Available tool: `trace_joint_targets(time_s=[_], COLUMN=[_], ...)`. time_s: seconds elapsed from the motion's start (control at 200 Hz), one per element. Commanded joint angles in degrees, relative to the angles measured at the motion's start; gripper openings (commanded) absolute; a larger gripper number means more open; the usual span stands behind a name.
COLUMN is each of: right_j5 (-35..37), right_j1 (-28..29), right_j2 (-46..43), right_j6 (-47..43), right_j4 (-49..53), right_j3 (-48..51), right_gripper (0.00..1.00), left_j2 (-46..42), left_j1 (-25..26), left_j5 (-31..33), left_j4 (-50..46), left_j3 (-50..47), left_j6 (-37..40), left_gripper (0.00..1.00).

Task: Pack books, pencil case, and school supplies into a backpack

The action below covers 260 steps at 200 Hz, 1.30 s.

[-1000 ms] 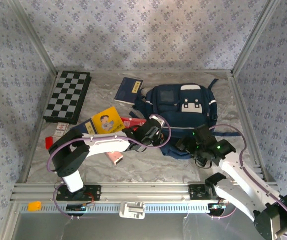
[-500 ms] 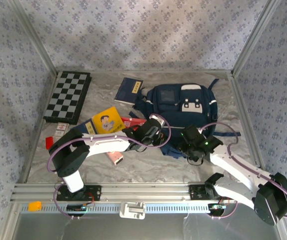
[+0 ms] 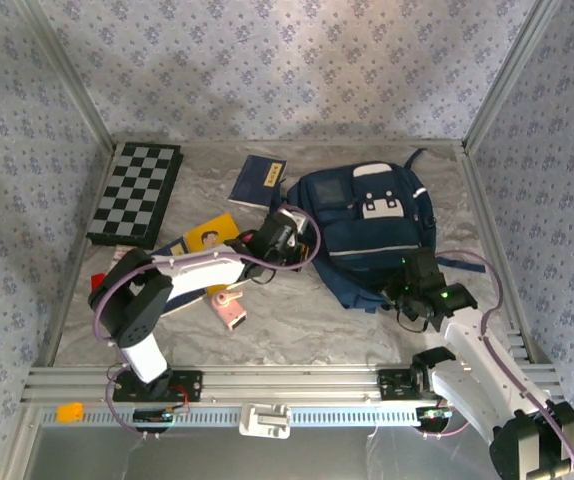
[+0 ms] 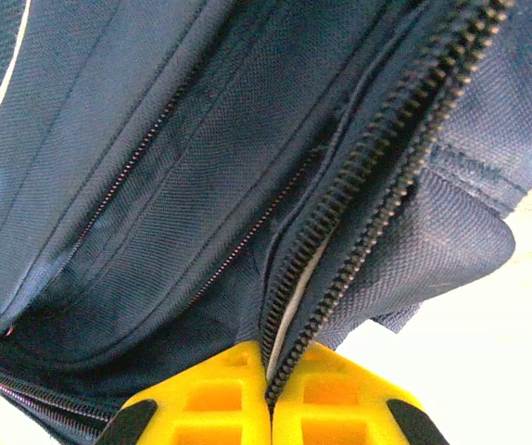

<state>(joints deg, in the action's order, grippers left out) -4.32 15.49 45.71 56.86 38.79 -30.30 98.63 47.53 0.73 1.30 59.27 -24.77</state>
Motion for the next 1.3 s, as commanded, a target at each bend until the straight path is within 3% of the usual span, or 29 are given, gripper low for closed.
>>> trace_joint_targets(time_s=[0.0,0.17,0.345,0.415,0.5,0.55,0.615,0.71,0.9,1.109,1.294], right_j5=[0.6,-3.0,1.1,2.4,0.2,1.0,2.0,3.6,9.2,11.4,6.6], right_j1=[-1.5,0.2,5.1,5.7,4.9,5.0,5.6,7.0,14.2,24.8,32.6], right_j2=[-0.6,1.9,8.5,10.2,11.3,10.5,8.9,7.4,5.9,12.0,28.2], right_j6=[-4.2,-0.2,0.6,0.4,-2.0,-2.9,-3.8,-5.2,-4.8,-5.1,-7.6], right_j4=[4.4,-8.1,-13.9,-14.2,-14.1,-12.9,-11.4,-7.7,-1.9,-3.8,-11.5], right_j3=[-0.5,0.8,-3.5,-4.1,-4.5,-5.0,-5.1,-5.6,-7.0,-13.1,-23.8], right_gripper=[0.0,0.0,0.0,0.07,0.16,0.21,0.38,0.56,0.75,0.85,0.84], left_j2=[4.1,10.0,14.0,14.6,13.0,11.1,7.9,2.6,-10.7,-26.3,-36.5], left_j1=[-4.9,-6.9,-7.4,-8.5,-8.9,-9.0,-8.9,-8.9,-8.9,-10.9,-18.0], left_j5=[2.1,-2.7,-2.9,-4.3,-5.5,-6.5,-7.8,-7.8,-5.0,2.2,0.1], left_j4=[1.4,1.2,-2.1,-3.7,-5.7,-6.3,-6.3,-7.1,-10.2,-21.0,-27.3], left_j3=[5.0,12.8,19.4,20.4,20.3,19.4,17.1,13.2,3.0,-6.0,-13.9], left_j6=[2.1,2.2,3.3,2.6,2.8,2.8,2.0,-0.2,-5.2,-9.2,-13.2], left_gripper=[0.0,0.0,0.0,0.0,0.2,0.31,0.42,0.46,0.48,0.49,0.5])
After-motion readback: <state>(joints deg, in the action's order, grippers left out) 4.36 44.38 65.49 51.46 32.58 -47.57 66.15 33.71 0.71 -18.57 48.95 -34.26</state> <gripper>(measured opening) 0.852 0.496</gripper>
